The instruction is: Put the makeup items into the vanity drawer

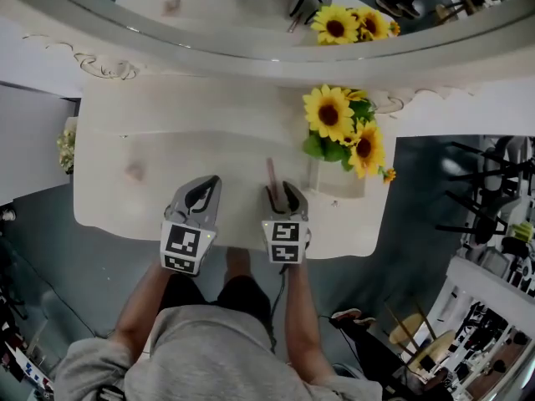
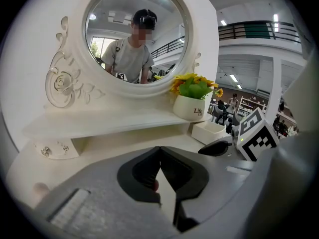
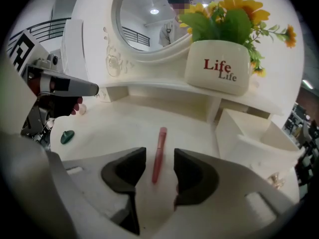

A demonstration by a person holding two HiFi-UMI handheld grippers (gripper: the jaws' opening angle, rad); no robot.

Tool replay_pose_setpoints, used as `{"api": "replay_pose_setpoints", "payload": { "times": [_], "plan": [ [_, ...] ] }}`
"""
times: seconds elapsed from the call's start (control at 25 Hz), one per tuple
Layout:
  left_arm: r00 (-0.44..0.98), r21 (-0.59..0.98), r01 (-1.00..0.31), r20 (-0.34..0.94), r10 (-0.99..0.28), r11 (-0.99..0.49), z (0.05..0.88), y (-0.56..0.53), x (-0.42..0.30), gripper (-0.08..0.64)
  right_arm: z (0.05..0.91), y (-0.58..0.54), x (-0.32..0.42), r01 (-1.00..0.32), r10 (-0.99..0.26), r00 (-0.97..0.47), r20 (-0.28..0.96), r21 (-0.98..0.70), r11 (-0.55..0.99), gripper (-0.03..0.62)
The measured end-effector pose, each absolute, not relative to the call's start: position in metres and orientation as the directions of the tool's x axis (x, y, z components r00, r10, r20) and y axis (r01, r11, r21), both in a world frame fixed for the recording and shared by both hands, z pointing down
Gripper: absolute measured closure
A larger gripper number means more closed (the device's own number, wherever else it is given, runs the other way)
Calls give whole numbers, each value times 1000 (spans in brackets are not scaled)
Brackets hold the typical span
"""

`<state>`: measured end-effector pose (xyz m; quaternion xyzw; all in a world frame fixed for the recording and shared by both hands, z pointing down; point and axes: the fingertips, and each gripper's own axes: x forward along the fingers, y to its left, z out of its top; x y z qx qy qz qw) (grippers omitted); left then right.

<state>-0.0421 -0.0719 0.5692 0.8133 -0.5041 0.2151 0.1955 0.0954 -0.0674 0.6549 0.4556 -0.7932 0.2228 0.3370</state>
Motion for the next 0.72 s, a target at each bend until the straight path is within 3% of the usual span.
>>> {"api": "replay_pose_setpoints", "payload": {
  "times": [0.08, 0.32, 0.72],
  "plan": [
    [399, 103, -904, 551, -733, -415, 571, -71, -42, 549, 658, -65, 95, -865, -551, -360, 753, -48, 500, 414],
    [407, 103, -899, 556, -725, -426, 573, -68, -38, 549, 661, -64, 97, -856, -544, -337, 768, -9, 516, 543],
    [427, 88, -887, 530, -732, -453, 554, -72, -30, 549, 626, -62, 107, -881, -616, -347, 707, -21, 472, 545]
  ]
}}
